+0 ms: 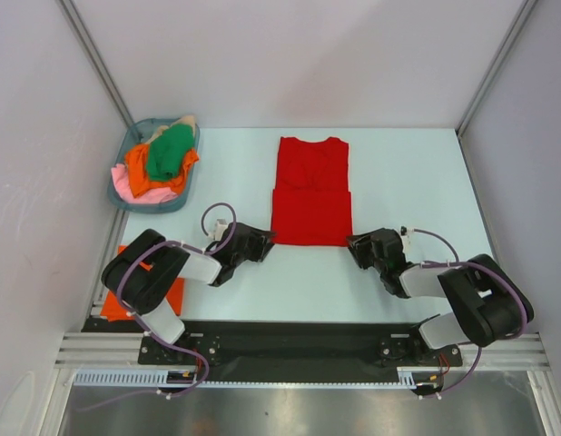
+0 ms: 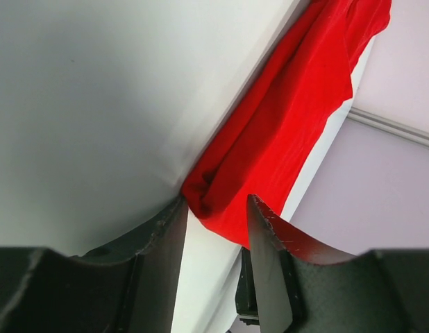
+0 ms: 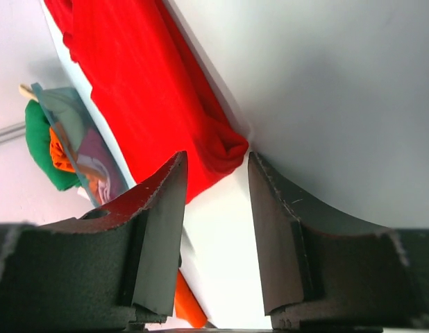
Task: Fold and stack the t-shirts
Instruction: Fold the tshirt
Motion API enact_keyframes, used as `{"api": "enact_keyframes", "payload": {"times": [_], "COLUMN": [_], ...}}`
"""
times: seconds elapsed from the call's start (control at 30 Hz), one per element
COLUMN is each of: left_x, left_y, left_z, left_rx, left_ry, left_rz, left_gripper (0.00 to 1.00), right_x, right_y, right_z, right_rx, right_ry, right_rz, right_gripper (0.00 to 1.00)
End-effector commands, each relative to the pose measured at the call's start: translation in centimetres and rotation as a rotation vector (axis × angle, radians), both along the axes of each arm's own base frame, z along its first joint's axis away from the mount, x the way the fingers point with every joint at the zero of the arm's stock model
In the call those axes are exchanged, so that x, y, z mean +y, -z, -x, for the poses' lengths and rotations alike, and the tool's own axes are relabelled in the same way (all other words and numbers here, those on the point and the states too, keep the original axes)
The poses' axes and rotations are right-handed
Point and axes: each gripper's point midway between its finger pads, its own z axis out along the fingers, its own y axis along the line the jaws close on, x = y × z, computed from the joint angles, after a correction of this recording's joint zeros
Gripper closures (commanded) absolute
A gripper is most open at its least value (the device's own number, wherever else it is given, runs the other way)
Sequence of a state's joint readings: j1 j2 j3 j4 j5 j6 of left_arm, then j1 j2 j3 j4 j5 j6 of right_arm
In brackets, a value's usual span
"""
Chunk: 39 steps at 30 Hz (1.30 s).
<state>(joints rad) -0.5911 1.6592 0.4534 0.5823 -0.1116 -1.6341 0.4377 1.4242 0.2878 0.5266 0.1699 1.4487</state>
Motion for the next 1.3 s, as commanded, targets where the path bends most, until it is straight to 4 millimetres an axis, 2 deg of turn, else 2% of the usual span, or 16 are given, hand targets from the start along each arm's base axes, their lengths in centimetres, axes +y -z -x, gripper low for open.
{"api": "enact_keyframes", "payload": {"times": [0.0, 0.33, 0.43, 0.47, 0.53, 0.63, 0.87, 0.9, 0.93, 1.03, 1.1, 1.13, 1.17, 1.2, 1.23, 1.27], "left_x": [1.4, 1.6, 1.4, 1.1, 1.0, 1.0, 1.9, 1.8, 1.3, 0.7, 1.1, 0.7, 1.4, 0.9, 1.8, 1.7], "left_y": [3.7, 3.7, 3.6, 3.2, 3.3, 2.6, 1.1, 0.8, 0.5, -0.8, -1.9, -2.2, -1.7, -3.6, -2.9, -3.6], "left_z": [1.7, 1.4, 1.1, 0.9, 1.2, 1.9, 7.0, 7.5, 8.5, 11.1, 12.3, 13.4, 14.3, 14.7, 15.6, 15.8], "left_rx": [0.113, 0.106, 0.089, 0.065, 0.064, 0.034, 0.005, -0.002, -0.004, -0.006, -0.015, -0.019, 0.007, -0.054, -0.025, -0.040], "left_ry": [-0.013, -0.031, -0.019, -0.011, 0.009, 0.046, 0.129, 0.142, 0.171, 0.199, 0.176, 0.203, 0.195, 0.198, 0.201, 0.202], "left_rz": [-0.104, -0.101, -0.094, -0.083, -0.077, -0.088, -0.108, -0.113, -0.121, -0.131, -0.100, -0.099, -0.122, -0.092, -0.135, -0.129], "left_gripper": [0.53, 0.64, 0.82, 0.87, 1.00, 1.00, 1.00, 1.00, 1.00, 1.00, 1.00, 1.00, 1.00, 1.00, 1.00, 1.00], "right_x": [-2.1, -1.8, -1.5, -1.3, -1.1, -0.8, -0.8, -1.3, -0.8, -0.6, -0.9, -0.7, -0.6, -0.5, -0.5, -0.1], "right_y": [3.2, 3.7, 3.7, 3.8, 3.5, 2.8, -0.2, 0.6, -1.5, -2.2, -1.8, -3.2, -2.6, -2.9, -4.4, -4.2], "right_z": [1.3, 1.0, 0.8, 0.9, 0.9, 1.4, 5.1, 6.5, 6.9, 10.2, 12.4, 12.7, 14.4, 15.1, 15.0, 16.5], "right_rx": [0.117, 0.142, 0.127, 0.127, 0.104, 0.080, 0.037, 0.088, 0.029, 0.053, 0.095, 0.052, 0.084, 0.087, 0.033, 0.048], "right_ry": [0.057, 0.063, 0.042, 0.025, -0.001, -0.054, -0.159, -0.171, -0.189, -0.235, -0.253, -0.258, -0.302, -0.305, -0.293, -0.343], "right_rz": [0.115, 0.107, 0.108, 0.106, 0.121, 0.127, 0.145, 0.170, 0.145, 0.145, 0.150, 0.136, 0.167, 0.157, 0.141, 0.158], "right_gripper": [0.55, 0.62, 0.82, 0.98, 1.00, 1.00, 1.00, 1.00, 1.00, 1.00, 1.00, 1.00, 1.00, 1.00, 1.00, 1.00]}}
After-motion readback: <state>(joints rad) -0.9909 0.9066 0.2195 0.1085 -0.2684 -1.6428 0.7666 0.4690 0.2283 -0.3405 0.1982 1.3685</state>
